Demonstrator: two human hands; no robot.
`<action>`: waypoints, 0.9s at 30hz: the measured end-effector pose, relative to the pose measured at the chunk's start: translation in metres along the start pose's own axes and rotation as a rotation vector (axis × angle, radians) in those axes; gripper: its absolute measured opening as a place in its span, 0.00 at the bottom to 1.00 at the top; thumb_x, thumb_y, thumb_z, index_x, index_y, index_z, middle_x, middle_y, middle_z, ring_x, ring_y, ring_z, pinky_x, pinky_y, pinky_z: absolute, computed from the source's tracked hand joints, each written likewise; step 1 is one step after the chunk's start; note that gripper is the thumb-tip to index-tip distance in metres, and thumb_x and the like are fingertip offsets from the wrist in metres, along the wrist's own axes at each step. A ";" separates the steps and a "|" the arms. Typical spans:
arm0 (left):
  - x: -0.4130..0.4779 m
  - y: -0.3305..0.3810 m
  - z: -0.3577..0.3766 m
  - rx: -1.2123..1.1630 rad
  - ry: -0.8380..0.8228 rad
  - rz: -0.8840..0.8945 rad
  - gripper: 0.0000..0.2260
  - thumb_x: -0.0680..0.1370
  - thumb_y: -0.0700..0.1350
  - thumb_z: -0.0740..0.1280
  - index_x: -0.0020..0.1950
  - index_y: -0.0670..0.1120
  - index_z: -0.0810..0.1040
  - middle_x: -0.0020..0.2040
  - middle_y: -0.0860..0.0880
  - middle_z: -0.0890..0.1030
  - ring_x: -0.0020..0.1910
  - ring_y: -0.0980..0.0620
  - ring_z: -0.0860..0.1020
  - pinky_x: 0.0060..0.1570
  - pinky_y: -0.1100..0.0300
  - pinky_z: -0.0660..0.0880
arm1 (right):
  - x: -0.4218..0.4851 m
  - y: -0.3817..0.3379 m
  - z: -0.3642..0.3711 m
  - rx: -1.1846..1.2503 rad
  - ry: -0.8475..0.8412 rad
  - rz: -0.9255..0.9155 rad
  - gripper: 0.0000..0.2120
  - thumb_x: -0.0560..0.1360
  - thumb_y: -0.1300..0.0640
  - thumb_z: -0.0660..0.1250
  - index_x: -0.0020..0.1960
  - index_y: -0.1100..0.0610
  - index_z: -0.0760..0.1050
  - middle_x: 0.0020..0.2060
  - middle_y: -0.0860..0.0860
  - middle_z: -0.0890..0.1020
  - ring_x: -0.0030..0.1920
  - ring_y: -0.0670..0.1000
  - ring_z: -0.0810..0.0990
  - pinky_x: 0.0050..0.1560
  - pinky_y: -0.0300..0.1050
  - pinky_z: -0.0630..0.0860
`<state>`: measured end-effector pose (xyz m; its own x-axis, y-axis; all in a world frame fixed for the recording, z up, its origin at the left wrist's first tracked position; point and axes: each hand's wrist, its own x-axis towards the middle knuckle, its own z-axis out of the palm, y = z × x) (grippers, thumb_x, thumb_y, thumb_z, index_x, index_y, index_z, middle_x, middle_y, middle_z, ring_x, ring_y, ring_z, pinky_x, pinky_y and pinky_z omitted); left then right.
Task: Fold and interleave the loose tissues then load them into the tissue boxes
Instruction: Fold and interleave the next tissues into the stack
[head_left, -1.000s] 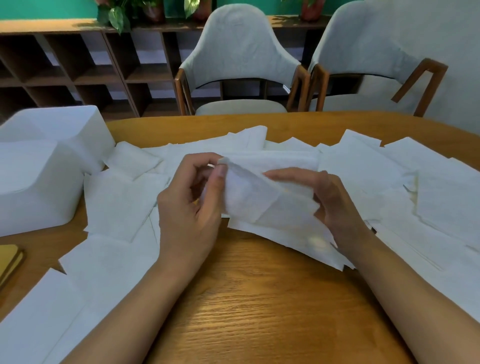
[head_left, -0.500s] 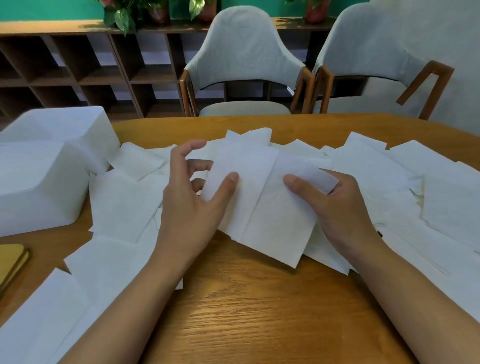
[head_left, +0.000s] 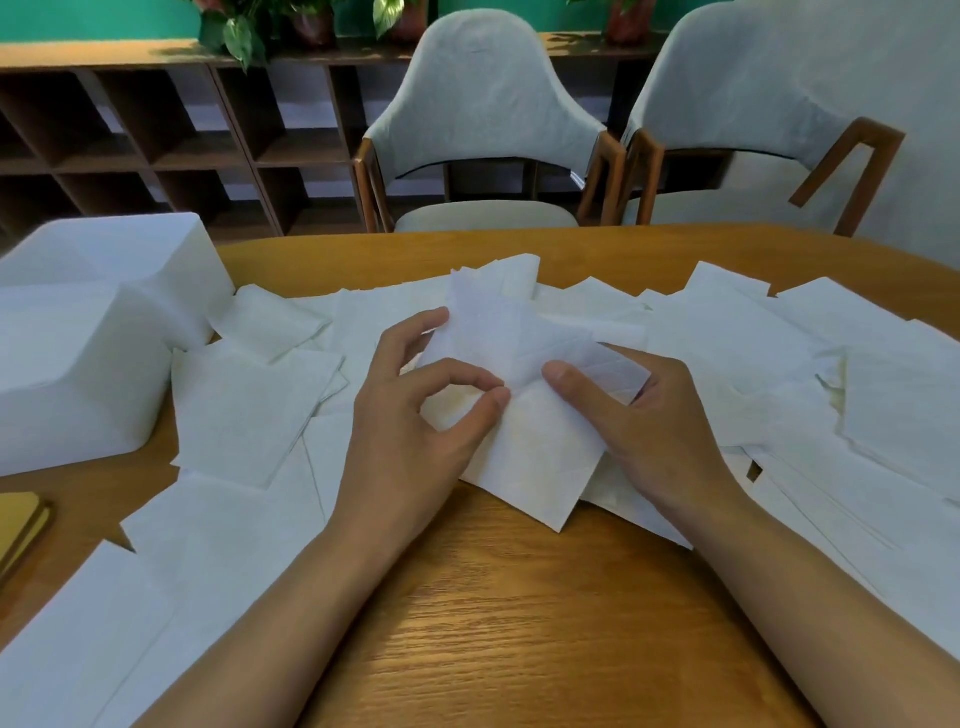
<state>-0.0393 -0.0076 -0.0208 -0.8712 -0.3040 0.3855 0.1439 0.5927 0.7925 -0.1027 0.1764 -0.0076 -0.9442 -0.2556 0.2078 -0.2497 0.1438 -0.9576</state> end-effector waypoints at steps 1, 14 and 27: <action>0.000 0.001 0.000 0.002 0.005 0.006 0.03 0.75 0.55 0.77 0.46 0.61 0.85 0.74 0.65 0.68 0.73 0.69 0.64 0.62 0.73 0.62 | 0.000 0.001 0.000 -0.005 -0.001 -0.008 0.03 0.75 0.48 0.73 0.47 0.42 0.79 0.41 0.28 0.82 0.48 0.34 0.80 0.38 0.28 0.76; 0.011 0.006 -0.028 -0.250 -0.058 0.194 0.04 0.75 0.36 0.69 0.43 0.44 0.79 0.40 0.57 0.80 0.44 0.56 0.80 0.46 0.67 0.75 | 0.010 -0.002 -0.017 -0.181 0.133 -0.113 0.10 0.75 0.38 0.66 0.51 0.39 0.82 0.46 0.30 0.83 0.55 0.32 0.78 0.52 0.21 0.69; 0.009 0.007 -0.024 -0.302 -0.188 0.038 0.02 0.77 0.44 0.75 0.49 0.49 0.86 0.41 0.50 0.86 0.43 0.51 0.84 0.45 0.59 0.80 | 0.003 -0.010 -0.015 -0.103 -0.139 -0.111 0.17 0.71 0.33 0.70 0.54 0.41 0.81 0.53 0.34 0.83 0.57 0.39 0.79 0.49 0.33 0.78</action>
<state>-0.0352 -0.0243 -0.0006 -0.9297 -0.1263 0.3461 0.2858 0.3455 0.8939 -0.1063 0.1885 0.0058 -0.8726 -0.4037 0.2748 -0.3783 0.2028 -0.9032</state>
